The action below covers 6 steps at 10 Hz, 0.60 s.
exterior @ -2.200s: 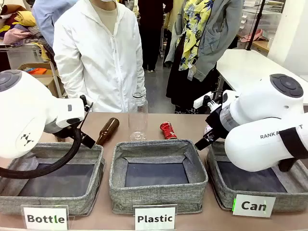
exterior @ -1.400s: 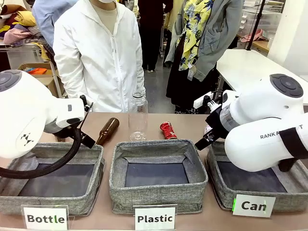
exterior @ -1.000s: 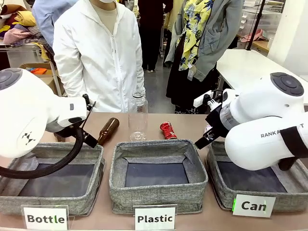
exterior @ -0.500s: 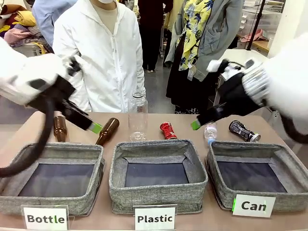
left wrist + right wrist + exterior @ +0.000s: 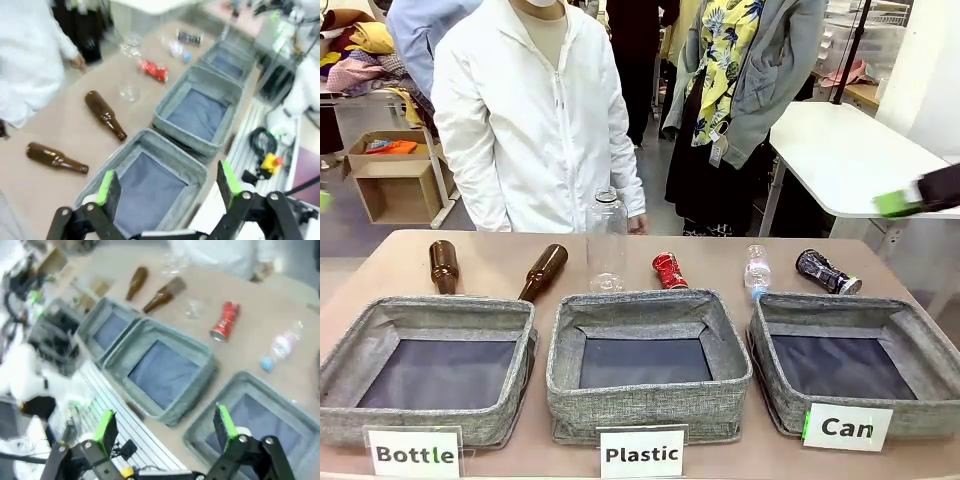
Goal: Sort the can waste into the basket.
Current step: Pick up the can waste from the table and place it in the right Fabric basket.
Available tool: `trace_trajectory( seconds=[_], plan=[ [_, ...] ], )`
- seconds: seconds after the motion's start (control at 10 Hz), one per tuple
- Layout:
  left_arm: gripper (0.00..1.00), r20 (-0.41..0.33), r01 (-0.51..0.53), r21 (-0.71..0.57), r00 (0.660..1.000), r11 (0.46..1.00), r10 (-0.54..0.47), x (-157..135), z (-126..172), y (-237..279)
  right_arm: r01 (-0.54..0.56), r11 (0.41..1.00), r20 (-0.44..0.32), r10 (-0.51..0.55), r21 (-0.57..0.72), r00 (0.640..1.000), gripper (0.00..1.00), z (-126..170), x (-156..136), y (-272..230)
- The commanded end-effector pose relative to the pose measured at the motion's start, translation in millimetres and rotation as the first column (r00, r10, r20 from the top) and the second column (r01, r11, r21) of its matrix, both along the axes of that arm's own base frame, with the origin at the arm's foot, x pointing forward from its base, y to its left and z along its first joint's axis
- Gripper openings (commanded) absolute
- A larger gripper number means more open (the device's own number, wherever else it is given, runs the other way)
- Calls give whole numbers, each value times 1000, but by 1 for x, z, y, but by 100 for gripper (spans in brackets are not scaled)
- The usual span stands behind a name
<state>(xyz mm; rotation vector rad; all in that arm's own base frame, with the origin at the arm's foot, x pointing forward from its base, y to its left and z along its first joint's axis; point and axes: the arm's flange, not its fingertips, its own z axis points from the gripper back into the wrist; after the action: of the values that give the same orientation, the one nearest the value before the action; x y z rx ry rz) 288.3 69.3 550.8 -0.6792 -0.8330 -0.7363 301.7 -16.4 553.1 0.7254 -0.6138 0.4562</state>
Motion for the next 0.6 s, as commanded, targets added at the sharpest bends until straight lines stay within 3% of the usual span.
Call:
trace_trajectory(
  seconds=[0.0,0.2,0.3,0.5],
  plan=[
    [100,-31,-86,-199,996,976,81,-58,-97,23,149,980,-33,-146,130,989,100,-87,-49,-46],
    [100,-103,-220,-375,975,900,195,-65,-132,52,354,900,-96,-341,255,935,100,-118,-57,-94],
    [100,-118,-254,-436,967,863,225,-71,-146,63,391,876,-134,-368,283,920,100,-128,-59,-102],
    [100,-117,-258,-462,966,848,230,-61,-147,70,546,789,-219,-502,281,837,100,-150,-55,-122]
  ],
)
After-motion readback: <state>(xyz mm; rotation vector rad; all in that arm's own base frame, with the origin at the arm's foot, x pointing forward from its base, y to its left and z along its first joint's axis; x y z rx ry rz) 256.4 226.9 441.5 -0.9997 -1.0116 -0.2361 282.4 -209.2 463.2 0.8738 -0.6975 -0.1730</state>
